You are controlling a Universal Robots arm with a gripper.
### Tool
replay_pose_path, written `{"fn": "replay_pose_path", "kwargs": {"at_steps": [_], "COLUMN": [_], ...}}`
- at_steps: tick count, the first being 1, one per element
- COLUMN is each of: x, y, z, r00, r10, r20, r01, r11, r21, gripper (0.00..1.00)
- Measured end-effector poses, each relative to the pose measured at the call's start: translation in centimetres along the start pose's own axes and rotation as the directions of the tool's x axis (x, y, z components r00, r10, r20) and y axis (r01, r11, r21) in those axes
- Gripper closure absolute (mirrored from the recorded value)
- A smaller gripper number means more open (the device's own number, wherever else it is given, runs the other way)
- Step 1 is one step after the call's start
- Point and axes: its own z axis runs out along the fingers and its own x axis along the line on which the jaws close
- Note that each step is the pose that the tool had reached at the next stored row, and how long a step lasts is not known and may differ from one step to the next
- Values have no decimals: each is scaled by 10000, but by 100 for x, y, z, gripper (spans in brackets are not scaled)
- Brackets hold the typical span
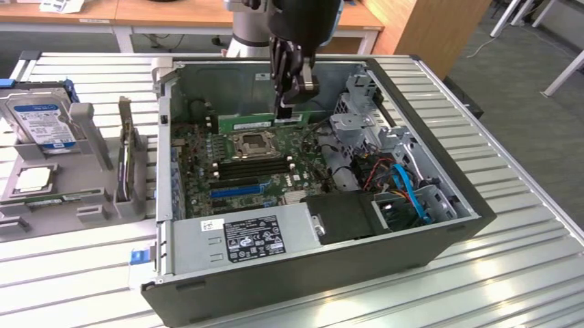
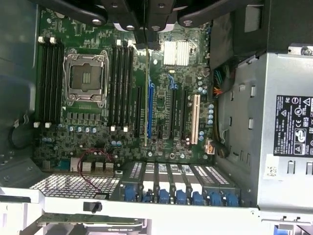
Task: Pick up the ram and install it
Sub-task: 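Pick up the ram and move it above insertion slot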
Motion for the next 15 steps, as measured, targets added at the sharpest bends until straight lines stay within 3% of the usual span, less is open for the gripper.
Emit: {"fn": "replay_pose_path", "kwargs": {"at_steps": [7, 15], "x": [0, 0], "y": [-2, -3], "z": [63, 70], "r00": [10000, 10000], "r10": [15, 18], "r20": [0, 0], "r01": [-15, -18], "r11": [10000, 10000], "r21": [0, 0], "gripper": [88, 88]}}
